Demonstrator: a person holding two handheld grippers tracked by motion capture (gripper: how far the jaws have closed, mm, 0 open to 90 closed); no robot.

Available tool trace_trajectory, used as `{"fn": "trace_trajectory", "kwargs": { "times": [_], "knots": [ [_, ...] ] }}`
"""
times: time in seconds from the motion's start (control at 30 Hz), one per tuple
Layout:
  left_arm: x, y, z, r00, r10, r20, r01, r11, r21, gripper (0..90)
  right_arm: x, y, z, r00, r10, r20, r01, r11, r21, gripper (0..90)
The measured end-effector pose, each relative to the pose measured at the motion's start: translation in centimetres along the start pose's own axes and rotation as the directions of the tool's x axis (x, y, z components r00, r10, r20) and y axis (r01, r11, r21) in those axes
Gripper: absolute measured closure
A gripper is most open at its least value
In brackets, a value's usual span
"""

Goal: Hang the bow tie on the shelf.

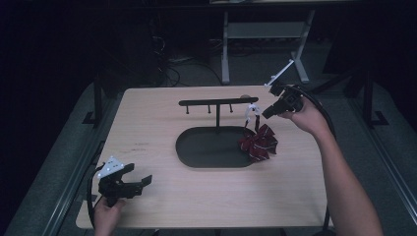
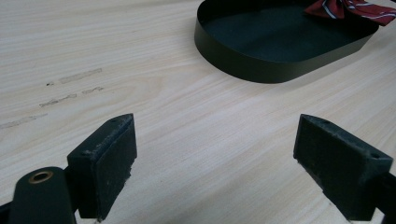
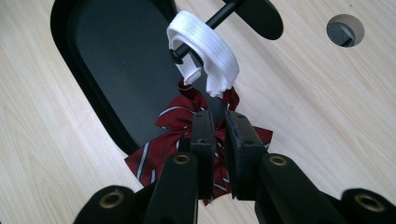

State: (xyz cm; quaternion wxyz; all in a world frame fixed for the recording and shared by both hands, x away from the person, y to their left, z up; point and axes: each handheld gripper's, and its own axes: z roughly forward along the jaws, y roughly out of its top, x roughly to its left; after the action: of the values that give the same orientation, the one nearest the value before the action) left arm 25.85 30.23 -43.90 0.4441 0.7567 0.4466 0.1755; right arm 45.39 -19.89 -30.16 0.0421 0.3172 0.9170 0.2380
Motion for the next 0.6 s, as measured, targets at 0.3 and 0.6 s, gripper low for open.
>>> {"fn": "trace_trajectory", "kwargs": {
  "times": [0.3,0.6],
  "knots": [
    [-0.07,0.12,0.03,1.0,0.009,0.002,-0.009,1.0,0.003,13.0,0.03,-0.25,0.59,0.9998,-0.002,-0.021,0.002,1.0,-0.001,79.1],
    [-0.02,0.16,0.24,1.0,0.006,0.0,-0.006,1.0,0.007,13.0,-0.29,-0.87,0.72,0.9992,0.012,-0.039,-0.012,1.0,-0.008,75.3]
  ]
}}
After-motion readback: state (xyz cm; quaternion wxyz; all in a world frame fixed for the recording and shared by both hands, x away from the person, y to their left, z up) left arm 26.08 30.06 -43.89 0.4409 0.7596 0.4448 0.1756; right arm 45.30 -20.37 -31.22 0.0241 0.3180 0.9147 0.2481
